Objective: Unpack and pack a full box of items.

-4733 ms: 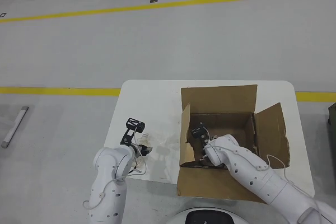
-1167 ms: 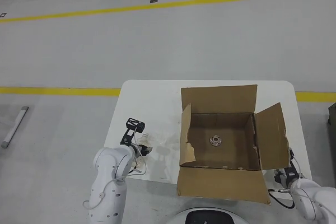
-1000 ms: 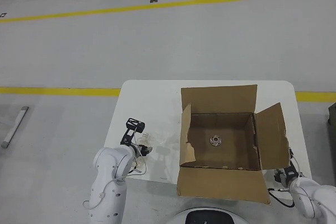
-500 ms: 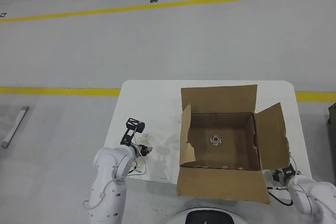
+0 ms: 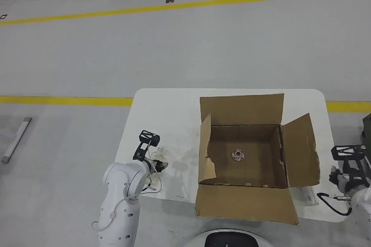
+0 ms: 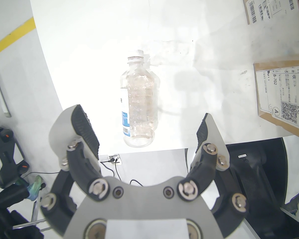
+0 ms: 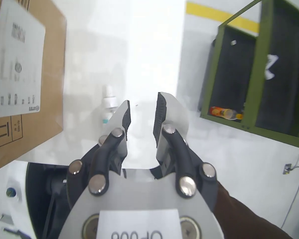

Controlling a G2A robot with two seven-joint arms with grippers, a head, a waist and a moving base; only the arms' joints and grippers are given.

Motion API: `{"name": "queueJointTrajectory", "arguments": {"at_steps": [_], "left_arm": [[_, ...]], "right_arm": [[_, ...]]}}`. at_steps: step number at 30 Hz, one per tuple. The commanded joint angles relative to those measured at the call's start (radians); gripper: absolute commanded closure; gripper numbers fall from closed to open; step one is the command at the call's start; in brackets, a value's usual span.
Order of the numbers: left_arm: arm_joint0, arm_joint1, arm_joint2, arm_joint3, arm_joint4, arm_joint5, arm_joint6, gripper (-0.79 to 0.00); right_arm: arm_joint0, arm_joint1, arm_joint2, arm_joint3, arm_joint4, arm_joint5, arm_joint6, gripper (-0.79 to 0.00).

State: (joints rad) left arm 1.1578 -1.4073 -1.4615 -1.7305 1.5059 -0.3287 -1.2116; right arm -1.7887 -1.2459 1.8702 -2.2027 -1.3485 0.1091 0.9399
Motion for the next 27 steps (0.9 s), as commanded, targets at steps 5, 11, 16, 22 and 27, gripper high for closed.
{"name": "queueJointTrajectory", "arguments": {"at_steps": [5, 11, 16, 22, 27], "left_arm": [[0.0, 0.0, 0.0, 0.0, 0.0, 0.0, 0.0, -0.785], [0.0, 0.0, 0.0, 0.0, 0.0, 0.0, 0.0, -0.785], [0.0, 0.0, 0.0, 0.0, 0.0, 0.0, 0.0, -0.785], [0.0, 0.0, 0.0, 0.0, 0.0, 0.0, 0.0, -0.785], [0.0, 0.0, 0.0, 0.0, 0.0, 0.0, 0.0, -0.785]], "right_arm": [[-0.003, -0.003, 0.153, -0.147, 0.134, -0.002, -0.111, 0.0], [0.108, 0.015, 0.117, -0.147, 0.092, -0.201, -0.218, 0.0], [0.241, 0.023, -0.136, -0.147, -0.049, -0.265, -0.216, 0.0], [0.346, 0.014, -0.44, -0.147, -0.227, -0.226, -0.074, 0.0], [0.368, 0.004, -0.602, -0.139, -0.328, -0.211, 0.097, 0.0]]}}
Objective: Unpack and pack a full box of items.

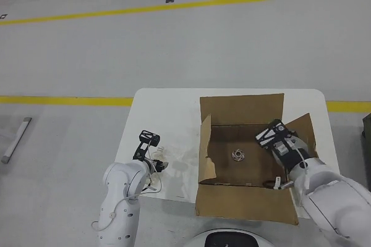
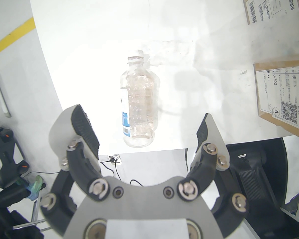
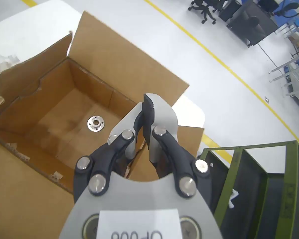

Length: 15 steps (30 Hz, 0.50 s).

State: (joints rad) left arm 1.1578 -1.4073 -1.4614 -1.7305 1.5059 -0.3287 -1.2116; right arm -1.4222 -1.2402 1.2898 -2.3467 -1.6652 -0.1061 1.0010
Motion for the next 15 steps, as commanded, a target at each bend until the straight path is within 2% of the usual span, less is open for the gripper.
{"name": "queueJointTrajectory", "arguments": {"at_steps": [1, 5, 11, 15], "left_arm": [[0.0, 0.0, 0.0, 0.0, 0.0, 0.0, 0.0, -0.785], [0.0, 0.0, 0.0, 0.0, 0.0, 0.0, 0.0, -0.785], [0.0, 0.0, 0.0, 0.0, 0.0, 0.0, 0.0, -0.785], [0.0, 0.0, 0.0, 0.0, 0.0, 0.0, 0.0, -0.785]], "right_arm": [[0.011, -0.004, -0.037, 0.029, -0.029, 0.021, 0.052, 0.0], [0.073, -0.018, -0.089, 0.18, -0.019, 0.072, 0.081, 0.0], [0.164, -0.034, -0.137, 0.375, 0.004, 0.07, 0.096, 0.0], [0.196, -0.041, -0.164, 0.435, 0.014, 0.069, 0.092, 0.0]]}}
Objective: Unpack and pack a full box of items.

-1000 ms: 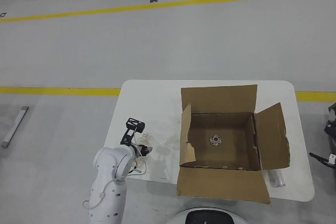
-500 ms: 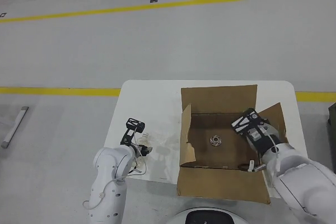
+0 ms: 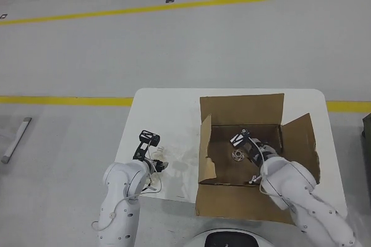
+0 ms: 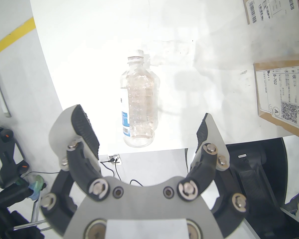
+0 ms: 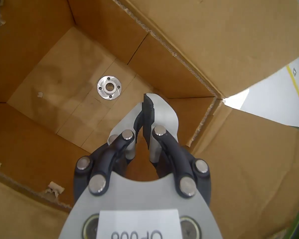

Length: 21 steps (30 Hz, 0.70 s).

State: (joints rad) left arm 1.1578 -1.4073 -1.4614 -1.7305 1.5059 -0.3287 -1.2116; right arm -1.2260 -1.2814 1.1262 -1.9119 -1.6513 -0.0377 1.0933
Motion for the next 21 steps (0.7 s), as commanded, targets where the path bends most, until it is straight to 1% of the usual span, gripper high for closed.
{"name": "queueJointTrajectory", "arguments": {"at_steps": [1, 11, 12, 14, 17, 19, 20, 21], "left_arm": [[0.0, 0.0, 0.0, 0.0, 0.0, 0.0, 0.0, -0.785], [0.0, 0.0, 0.0, 0.0, 0.0, 0.0, 0.0, -0.785], [0.0, 0.0, 0.0, 0.0, 0.0, 0.0, 0.0, -0.785], [0.0, 0.0, 0.0, 0.0, 0.0, 0.0, 0.0, -0.785], [0.0, 0.0, 0.0, 0.0, 0.0, 0.0, 0.0, -0.785], [0.0, 0.0, 0.0, 0.0, 0.0, 0.0, 0.0, -0.785], [0.0, 0.0, 0.0, 0.0, 0.0, 0.0, 0.0, -0.785], [0.0, 0.0, 0.0, 0.0, 0.0, 0.0, 0.0, -0.785]], "right_arm": [[0.0, 0.0, 0.0, 0.001, 0.0, 0.001, 0.0, 0.0], [0.0, 0.0, 0.0, 0.001, 0.0, 0.001, 0.0, 0.0], [-0.006, 0.0, 0.004, 0.006, -0.004, 0.008, -0.02, 0.0], [-0.011, -0.003, 0.019, 0.03, 0.063, 0.012, -0.045, 0.0], [0.036, -0.011, 0.025, 0.107, 0.132, 0.023, -0.014, 0.0], [0.077, -0.021, 0.015, 0.16, 0.209, 0.021, -0.009, 0.0], [0.099, -0.025, 0.006, 0.195, 0.239, 0.017, 0.005, -0.04], [0.124, -0.029, -0.005, 0.226, 0.246, 0.018, 0.012, -0.099]]}}
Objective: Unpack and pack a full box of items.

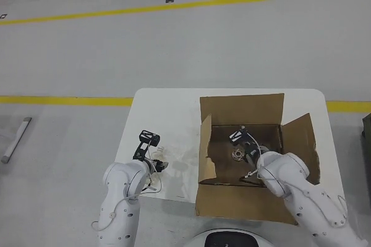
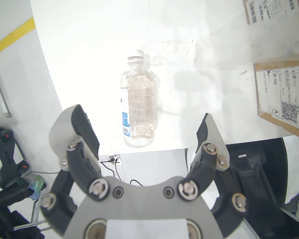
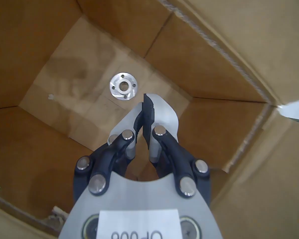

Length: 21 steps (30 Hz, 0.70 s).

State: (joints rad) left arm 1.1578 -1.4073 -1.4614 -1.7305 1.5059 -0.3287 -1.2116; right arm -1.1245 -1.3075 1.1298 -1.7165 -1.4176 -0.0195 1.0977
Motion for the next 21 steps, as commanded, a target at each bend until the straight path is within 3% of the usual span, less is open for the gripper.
{"name": "queueJointTrajectory", "arguments": {"at_steps": [1, 3, 8, 21], "left_arm": [[0.0, 0.0, 0.0, 0.0, 0.0, 0.0, 0.0, -0.785], [0.0, 0.0, 0.0, 0.0, 0.0, 0.0, 0.0, -0.785], [0.0, 0.0, 0.0, 0.0, 0.0, 0.0, 0.0, -0.785], [0.0, 0.0, 0.0, 0.0, 0.0, 0.0, 0.0, -0.785]], "right_arm": [[0.044, -0.008, -0.022, 0.065, 0.023, -0.001, 0.011, -0.145], [0.091, -0.018, -0.044, 0.14, 0.071, -0.004, 0.018, -0.237], [0.181, -0.04, -0.104, 0.281, 0.075, 0.019, 0.023, -0.323], [0.294, -0.087, -0.195, 0.51, 0.113, 0.045, 0.002, -0.332]]}}
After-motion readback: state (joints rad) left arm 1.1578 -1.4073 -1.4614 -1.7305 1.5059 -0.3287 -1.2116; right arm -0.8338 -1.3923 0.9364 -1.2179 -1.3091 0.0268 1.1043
